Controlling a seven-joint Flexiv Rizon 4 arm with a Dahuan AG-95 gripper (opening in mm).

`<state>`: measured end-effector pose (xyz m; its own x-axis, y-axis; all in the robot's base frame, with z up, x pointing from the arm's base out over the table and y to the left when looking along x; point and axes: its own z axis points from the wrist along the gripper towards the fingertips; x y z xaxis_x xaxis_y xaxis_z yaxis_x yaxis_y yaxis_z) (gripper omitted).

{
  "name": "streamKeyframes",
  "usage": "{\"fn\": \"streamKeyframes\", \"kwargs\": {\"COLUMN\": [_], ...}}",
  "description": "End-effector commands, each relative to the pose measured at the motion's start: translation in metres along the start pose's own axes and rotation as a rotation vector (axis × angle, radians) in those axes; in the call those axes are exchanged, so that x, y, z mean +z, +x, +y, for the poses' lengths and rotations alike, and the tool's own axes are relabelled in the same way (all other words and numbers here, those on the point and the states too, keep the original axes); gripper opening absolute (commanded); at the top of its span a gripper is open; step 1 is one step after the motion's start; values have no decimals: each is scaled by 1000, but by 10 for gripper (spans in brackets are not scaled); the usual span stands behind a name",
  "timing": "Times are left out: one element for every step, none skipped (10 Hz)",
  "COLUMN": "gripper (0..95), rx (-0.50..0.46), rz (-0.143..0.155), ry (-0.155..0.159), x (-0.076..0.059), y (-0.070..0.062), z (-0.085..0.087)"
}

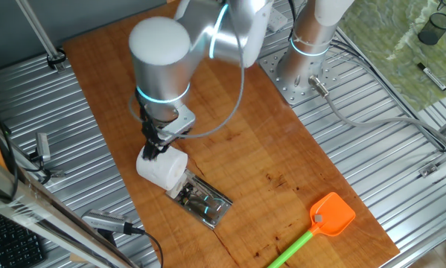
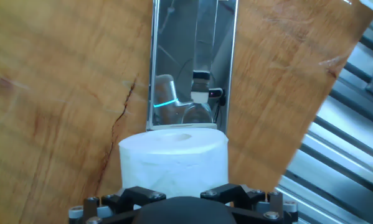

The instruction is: Take the roll of paper down from the shelf

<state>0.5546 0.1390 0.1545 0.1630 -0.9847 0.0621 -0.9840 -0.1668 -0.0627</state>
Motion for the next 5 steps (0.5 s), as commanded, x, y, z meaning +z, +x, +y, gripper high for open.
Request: {"fn": "streamKeyframes", "kwargs": {"gripper": [760,760,760,760,760], "rx": [1199,1367,1433,1433,1433], "rz": [-82,-111,-123,-123,-123], "ry": [-54,-88,-97,-97,-97], "x": [-43,-49,-52,-52,-52], "y": [-3,-7,-10,-10,-10], "z": [68,80,85,85,85]}}
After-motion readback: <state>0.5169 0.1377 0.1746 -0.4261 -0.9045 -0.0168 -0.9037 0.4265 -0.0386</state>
